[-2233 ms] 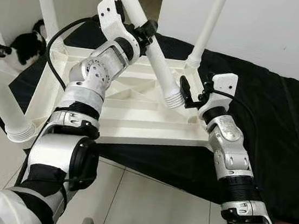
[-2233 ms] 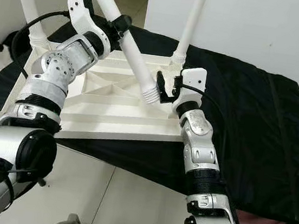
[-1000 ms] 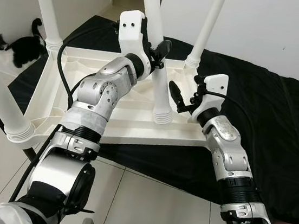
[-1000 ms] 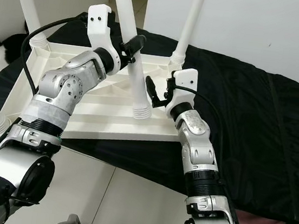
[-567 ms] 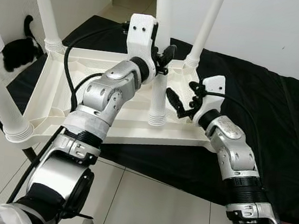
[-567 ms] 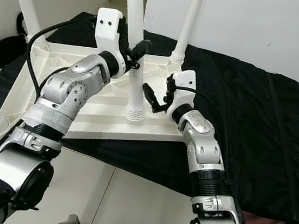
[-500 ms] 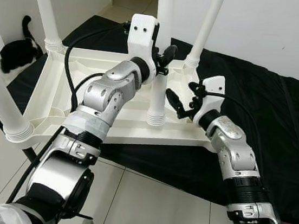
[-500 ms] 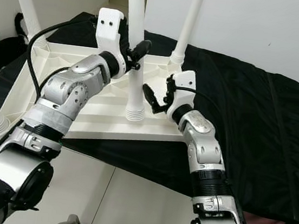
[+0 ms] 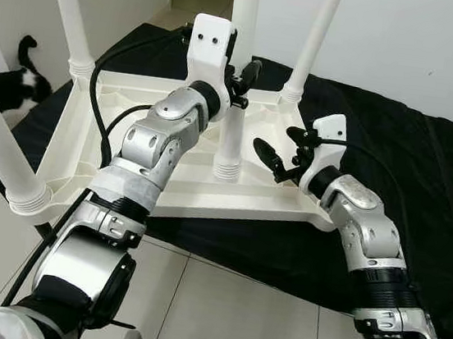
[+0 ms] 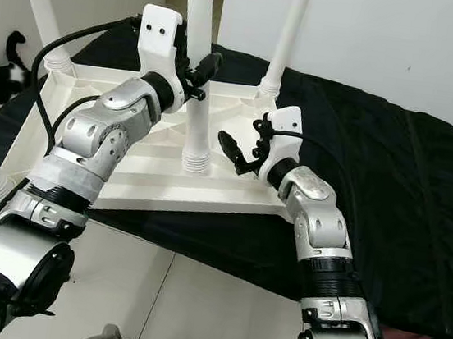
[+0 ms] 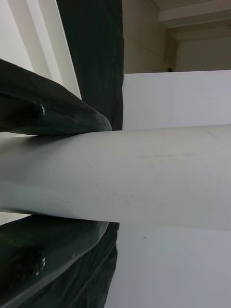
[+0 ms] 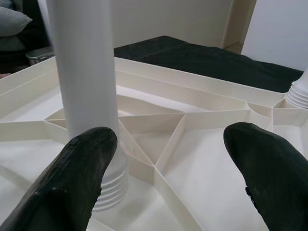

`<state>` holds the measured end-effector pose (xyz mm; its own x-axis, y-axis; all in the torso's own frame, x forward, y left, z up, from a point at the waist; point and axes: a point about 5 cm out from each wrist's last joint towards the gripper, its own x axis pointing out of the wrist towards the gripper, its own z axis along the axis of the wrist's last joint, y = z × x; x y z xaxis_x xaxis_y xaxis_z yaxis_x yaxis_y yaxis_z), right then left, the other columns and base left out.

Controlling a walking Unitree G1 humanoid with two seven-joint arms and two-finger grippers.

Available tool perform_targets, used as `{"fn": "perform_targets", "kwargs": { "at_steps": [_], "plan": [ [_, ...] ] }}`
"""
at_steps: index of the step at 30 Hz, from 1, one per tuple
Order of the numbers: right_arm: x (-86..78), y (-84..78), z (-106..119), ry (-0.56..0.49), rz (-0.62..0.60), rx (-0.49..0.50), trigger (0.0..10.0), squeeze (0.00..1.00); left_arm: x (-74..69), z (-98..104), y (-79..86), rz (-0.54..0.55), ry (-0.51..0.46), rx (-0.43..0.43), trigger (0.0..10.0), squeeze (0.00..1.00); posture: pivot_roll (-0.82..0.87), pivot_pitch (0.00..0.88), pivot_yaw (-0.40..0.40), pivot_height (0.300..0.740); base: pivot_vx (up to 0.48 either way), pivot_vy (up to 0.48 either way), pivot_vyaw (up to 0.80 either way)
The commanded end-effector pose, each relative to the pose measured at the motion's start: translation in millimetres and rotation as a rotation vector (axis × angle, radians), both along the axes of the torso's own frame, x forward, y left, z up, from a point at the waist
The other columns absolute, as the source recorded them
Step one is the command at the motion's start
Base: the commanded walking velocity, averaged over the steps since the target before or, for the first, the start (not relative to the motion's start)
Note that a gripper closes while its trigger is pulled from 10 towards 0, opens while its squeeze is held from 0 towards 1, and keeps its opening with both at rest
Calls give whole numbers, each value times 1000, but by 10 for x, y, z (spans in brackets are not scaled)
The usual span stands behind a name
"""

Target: Building children table

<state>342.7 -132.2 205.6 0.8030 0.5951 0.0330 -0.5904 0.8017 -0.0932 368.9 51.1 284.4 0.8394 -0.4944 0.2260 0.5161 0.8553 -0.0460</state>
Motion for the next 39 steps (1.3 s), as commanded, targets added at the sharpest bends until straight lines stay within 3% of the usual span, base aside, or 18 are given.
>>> {"fn": "perform_targets", "kwargs": {
  "at_steps": [1, 14, 29, 39],
  "plan": [
    [-26, -2, -29, 16, 20, -9, 10000, 0, -64, 28, -103, -155, -57, 47, 10000, 0, 10, 0, -62, 740, 0, 0, 0],
    [-81, 159, -98, 47, 112, -23, 10000, 0, -70, 33, -128, -151, -73, 55, 10000, 0, 18, 0, -69, 740, 0, 0, 0],
    [-33, 309, -163, 67, 94, -20, 10000, 0, -127, 73, -216, -176, -95, 48, 10000, 0, 30, 0, -72, 740, 0, 0, 0],
    [-42, 319, -156, 63, 97, -12, 10000, 0, -105, 98, -173, -163, -108, 65, 10000, 0, 29, 0, -67, 740, 0, 0, 0]
  ]
}}
